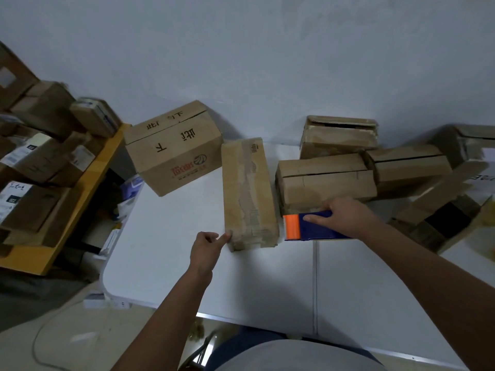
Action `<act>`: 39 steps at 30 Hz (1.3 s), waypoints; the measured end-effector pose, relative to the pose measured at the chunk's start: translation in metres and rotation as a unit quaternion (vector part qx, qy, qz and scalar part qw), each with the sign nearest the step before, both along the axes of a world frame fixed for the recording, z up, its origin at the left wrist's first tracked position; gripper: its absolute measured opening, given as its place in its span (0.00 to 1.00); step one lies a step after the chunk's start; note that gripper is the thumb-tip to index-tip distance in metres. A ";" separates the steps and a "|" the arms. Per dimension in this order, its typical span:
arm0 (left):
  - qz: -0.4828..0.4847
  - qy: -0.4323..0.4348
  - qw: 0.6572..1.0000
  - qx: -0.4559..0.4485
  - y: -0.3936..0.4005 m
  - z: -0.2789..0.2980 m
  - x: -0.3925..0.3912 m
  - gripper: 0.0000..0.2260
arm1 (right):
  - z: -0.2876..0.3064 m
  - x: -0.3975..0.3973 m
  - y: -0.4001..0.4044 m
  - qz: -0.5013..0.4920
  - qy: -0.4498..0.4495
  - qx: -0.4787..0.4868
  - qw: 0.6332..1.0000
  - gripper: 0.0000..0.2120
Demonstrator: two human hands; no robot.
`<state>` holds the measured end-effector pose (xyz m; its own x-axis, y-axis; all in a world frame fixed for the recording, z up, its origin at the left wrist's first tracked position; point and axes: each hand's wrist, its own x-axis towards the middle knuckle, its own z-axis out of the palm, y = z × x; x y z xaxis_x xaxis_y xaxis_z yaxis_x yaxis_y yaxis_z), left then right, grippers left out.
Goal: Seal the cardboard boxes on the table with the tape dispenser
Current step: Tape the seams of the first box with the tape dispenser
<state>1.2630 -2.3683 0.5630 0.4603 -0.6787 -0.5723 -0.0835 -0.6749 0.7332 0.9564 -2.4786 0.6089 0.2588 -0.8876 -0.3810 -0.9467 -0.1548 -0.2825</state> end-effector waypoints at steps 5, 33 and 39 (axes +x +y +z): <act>0.009 -0.006 1.000 0.004 -0.001 -0.002 -0.001 0.19 | -0.006 0.005 -0.002 0.011 0.024 0.011 1.000 0.32; -0.512 -0.383 0.732 -0.236 0.001 0.005 0.012 0.23 | -0.034 0.026 0.006 0.004 0.006 0.006 1.000 0.27; -0.590 -0.396 0.672 -0.207 -0.008 -0.003 0.030 0.24 | -0.032 0.020 0.009 -0.003 -0.028 0.030 0.999 0.25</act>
<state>1.2928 -2.3765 0.5597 -0.4892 -0.8646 -0.1151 -0.8571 0.4520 0.2471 0.9768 -2.4700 0.5765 0.2764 -0.8648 -0.4193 -0.9299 -0.1304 -0.3441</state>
